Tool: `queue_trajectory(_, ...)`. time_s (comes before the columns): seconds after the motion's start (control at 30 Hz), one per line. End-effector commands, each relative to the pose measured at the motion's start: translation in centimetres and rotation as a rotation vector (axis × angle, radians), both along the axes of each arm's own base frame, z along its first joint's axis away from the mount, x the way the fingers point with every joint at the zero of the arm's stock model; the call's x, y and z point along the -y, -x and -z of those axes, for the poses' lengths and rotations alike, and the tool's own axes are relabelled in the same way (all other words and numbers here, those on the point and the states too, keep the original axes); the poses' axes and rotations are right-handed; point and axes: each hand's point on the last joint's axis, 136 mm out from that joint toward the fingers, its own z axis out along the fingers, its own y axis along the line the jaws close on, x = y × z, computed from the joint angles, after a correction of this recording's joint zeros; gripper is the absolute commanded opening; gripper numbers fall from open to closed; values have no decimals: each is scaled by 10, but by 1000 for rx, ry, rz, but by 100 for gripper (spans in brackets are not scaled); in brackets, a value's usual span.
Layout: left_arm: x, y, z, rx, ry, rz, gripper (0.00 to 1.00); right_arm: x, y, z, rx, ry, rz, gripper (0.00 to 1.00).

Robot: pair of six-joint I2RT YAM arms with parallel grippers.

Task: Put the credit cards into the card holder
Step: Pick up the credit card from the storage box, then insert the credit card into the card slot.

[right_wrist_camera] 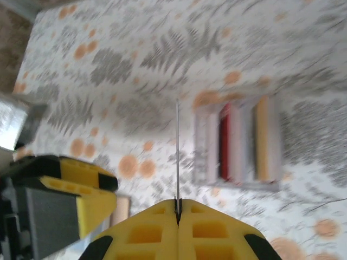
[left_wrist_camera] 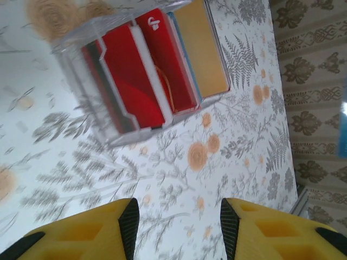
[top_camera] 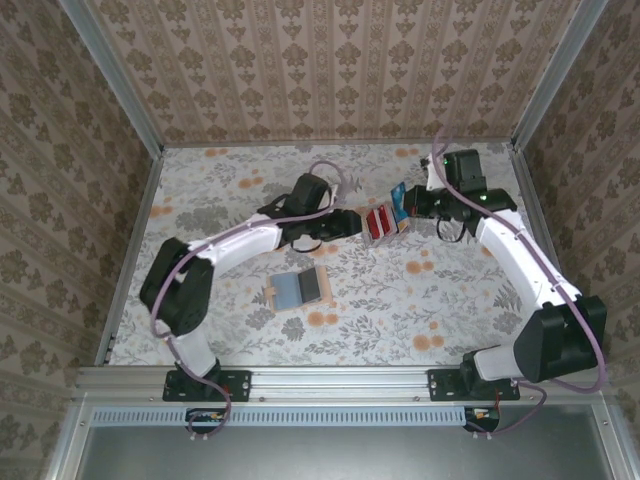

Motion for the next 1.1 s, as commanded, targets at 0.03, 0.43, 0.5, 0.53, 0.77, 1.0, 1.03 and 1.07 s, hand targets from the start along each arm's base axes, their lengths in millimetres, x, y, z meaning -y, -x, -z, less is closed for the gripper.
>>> queue_trajectory(0.03, -56, 16, 28, 1, -123, -86, 47, -56, 36, 0, -22, -148, -140, 1)
queue_trajectory(0.43, -176, 77, 81, -59, -253, -317, 47, -170, 102, 89, -182, -271, -311, 1)
queue_trajectory(0.5, -188, 85, 90, -79, -271, -335, 47, -181, 105, 102, -200, -267, -317, 1)
queue_trajectory(0.53, -192, 88, 93, -85, -276, -342, 46, -186, 106, 107, -207, -269, -321, 1)
queue_trajectory(0.77, -211, 104, 117, -145, -318, -360, 46, -207, 101, 131, -234, -254, -327, 1)
queue_trajectory(1.0, -218, 113, 135, -198, -390, -335, 43, -217, 95, 154, -283, -257, -322, 1)
queue_trajectory(1.03, -219, 113, 136, -198, -393, -333, 42, -218, 95, 157, -287, -258, -321, 1)
queue_trajectory(1.07, -219, 113, 137, -198, -393, -334, 41, -219, 94, 158, -289, -257, -322, 1)
